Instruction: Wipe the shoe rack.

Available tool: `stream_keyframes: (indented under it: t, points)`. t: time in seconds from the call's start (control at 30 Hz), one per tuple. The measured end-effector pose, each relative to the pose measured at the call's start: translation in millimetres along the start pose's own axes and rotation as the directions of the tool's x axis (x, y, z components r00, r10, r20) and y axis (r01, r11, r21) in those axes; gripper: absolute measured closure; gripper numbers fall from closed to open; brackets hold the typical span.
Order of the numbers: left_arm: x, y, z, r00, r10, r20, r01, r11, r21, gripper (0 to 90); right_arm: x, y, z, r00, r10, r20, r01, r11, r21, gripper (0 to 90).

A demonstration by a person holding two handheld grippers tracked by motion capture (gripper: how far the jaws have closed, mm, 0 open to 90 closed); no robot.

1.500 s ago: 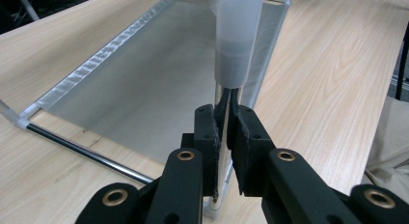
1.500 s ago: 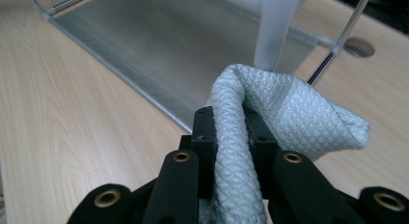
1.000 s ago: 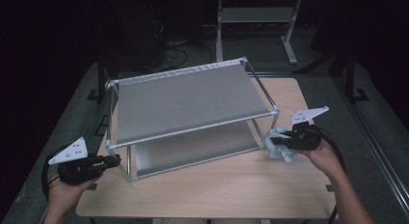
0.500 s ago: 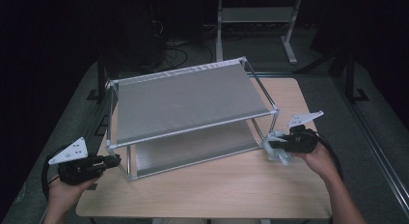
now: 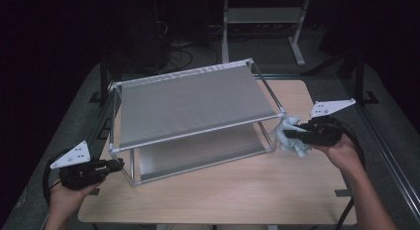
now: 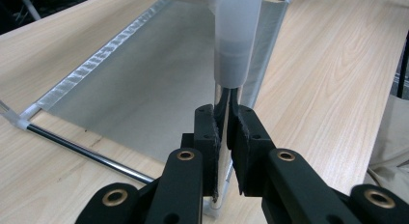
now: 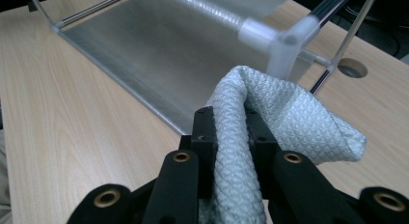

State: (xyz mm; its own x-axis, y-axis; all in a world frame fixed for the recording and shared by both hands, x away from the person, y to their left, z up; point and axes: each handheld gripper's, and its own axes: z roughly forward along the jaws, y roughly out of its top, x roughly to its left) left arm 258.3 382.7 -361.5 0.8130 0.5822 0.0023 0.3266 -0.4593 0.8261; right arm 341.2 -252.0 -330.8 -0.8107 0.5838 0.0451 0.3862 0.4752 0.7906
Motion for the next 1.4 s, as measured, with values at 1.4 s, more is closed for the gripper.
stream_keyframes:
  t: [1.4]
  points:
    - [4.4, 5.5, -0.4, 0.9999, -0.015, 0.000, 0.015, 0.9982, 0.059, 77.6, -8.4, -67.0, 3.0, 0.9939, 0.108, -0.024, -0.107, 0.993, 0.041, 58.3]
